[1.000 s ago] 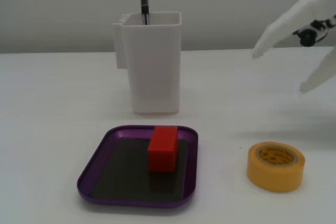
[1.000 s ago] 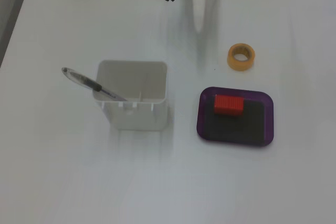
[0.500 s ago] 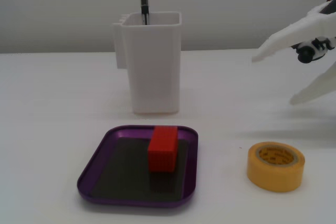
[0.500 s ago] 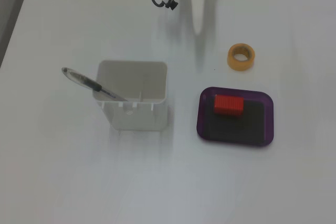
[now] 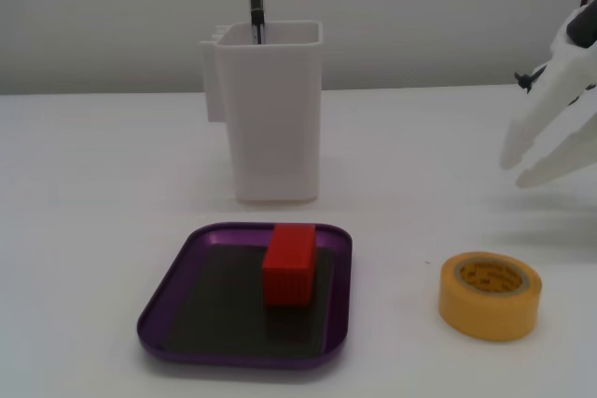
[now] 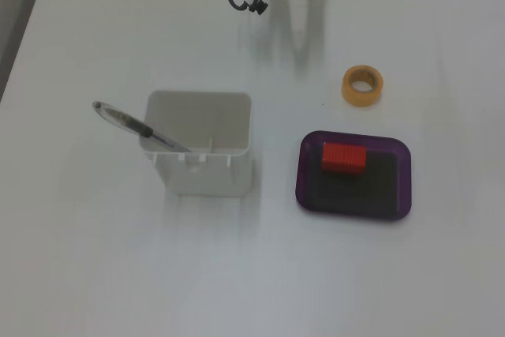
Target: Pick up the red cube and place it in the box.
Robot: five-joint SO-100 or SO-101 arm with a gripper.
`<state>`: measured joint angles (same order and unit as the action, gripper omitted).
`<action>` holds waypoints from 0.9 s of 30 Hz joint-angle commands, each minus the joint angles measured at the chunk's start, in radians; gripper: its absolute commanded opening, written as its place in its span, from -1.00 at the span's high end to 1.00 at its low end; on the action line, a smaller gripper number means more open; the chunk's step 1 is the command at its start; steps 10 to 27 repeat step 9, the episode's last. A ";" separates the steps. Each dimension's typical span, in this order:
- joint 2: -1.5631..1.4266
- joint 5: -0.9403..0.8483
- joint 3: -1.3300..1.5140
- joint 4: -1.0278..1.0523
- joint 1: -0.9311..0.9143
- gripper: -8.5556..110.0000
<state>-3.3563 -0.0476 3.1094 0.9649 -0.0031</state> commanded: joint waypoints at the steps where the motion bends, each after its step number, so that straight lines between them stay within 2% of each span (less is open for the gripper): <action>1: -0.103 0.011 0.012 -0.003 0.008 0.85; 27: -0.103 0.002 0.012 -0.018 0.006 0.85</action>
